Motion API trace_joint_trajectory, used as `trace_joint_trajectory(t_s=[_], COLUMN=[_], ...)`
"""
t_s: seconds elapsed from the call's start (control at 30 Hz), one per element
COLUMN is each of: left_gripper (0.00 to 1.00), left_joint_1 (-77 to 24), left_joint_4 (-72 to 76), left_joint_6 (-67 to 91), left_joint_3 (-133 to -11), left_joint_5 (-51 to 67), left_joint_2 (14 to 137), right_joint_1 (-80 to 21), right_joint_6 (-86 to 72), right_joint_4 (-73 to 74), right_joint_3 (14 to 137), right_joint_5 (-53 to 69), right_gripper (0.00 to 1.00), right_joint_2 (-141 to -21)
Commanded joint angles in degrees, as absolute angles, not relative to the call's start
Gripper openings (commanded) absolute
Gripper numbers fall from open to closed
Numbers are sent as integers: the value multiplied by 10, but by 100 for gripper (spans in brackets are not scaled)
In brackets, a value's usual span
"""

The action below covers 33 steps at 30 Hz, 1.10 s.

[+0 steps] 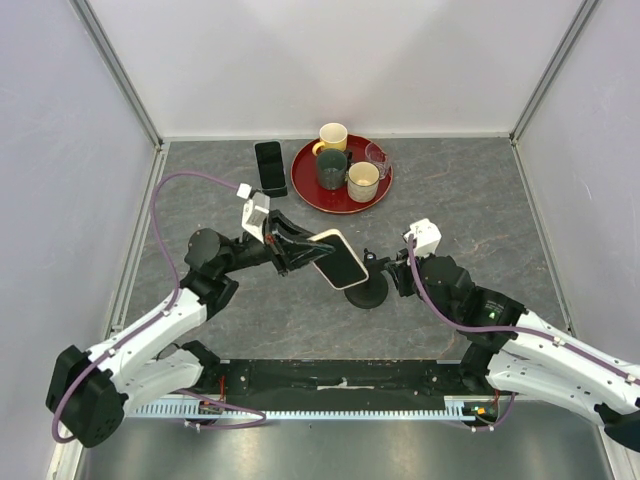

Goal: Place the phone on the phone stand

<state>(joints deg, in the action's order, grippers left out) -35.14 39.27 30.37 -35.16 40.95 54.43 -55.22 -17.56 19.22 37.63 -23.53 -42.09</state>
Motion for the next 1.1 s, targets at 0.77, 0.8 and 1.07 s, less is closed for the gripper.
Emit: trace_joint_trajectory(t_s=[0.77,0.8,1.07], left_gripper=[2,2,2], left_joint_1=[-452,-451,-418], left_joint_4=[796,788,781], left_joint_6=[172,168,171], left_joint_3=[-530,-535,-565], left_joint_5=[734,738,757], left_joint_2=[890,896,940], right_joint_1=[-539,-540,-535], right_joint_6=[-171,-171,-171], right_joint_4=[133,132,131], right_joint_3=[372,373,375], right_joint_5=[-155,-149,-143], right_gripper=[0,0,0], right_joint_2=[-411,-410,-409])
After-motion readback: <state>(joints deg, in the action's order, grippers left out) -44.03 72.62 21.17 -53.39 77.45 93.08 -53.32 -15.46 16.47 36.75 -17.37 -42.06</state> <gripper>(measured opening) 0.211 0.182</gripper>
